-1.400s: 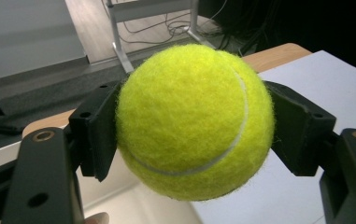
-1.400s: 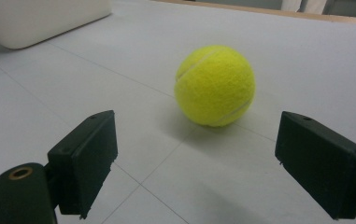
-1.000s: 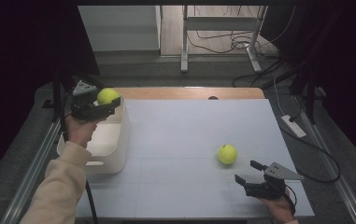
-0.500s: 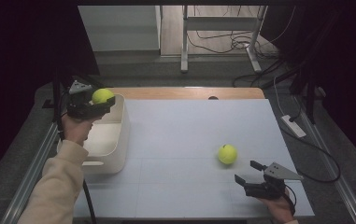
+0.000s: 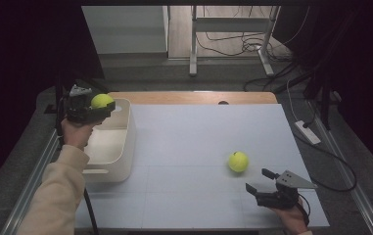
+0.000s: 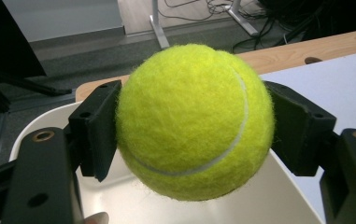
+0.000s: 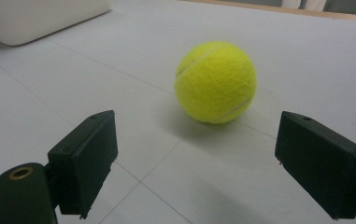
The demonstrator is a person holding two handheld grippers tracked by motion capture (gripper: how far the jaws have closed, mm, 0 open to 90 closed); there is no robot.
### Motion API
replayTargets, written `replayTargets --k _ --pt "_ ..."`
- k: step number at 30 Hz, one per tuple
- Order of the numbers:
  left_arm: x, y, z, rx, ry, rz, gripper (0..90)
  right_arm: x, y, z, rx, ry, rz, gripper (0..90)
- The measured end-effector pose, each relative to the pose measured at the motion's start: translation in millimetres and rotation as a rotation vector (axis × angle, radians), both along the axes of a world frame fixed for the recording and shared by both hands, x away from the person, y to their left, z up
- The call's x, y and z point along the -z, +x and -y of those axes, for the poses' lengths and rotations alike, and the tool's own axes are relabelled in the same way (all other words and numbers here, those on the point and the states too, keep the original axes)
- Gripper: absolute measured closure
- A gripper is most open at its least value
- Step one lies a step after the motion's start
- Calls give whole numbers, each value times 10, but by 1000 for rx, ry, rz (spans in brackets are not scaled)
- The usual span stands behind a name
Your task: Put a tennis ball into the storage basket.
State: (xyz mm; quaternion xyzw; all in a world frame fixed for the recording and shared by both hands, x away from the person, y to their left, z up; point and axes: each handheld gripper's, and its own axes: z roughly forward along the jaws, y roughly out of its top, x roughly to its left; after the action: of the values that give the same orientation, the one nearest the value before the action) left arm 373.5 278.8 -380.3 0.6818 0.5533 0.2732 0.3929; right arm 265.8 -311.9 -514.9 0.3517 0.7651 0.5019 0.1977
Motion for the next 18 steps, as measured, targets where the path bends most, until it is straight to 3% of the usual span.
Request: replayTargets --k 7,18 --pt "43 46 -34 -13 7 -25 266 2 1 0 1 -3 -2 130" --pt "180 146 -122 -50 19 -97 264 6 6 13 3 -4 -3 131"
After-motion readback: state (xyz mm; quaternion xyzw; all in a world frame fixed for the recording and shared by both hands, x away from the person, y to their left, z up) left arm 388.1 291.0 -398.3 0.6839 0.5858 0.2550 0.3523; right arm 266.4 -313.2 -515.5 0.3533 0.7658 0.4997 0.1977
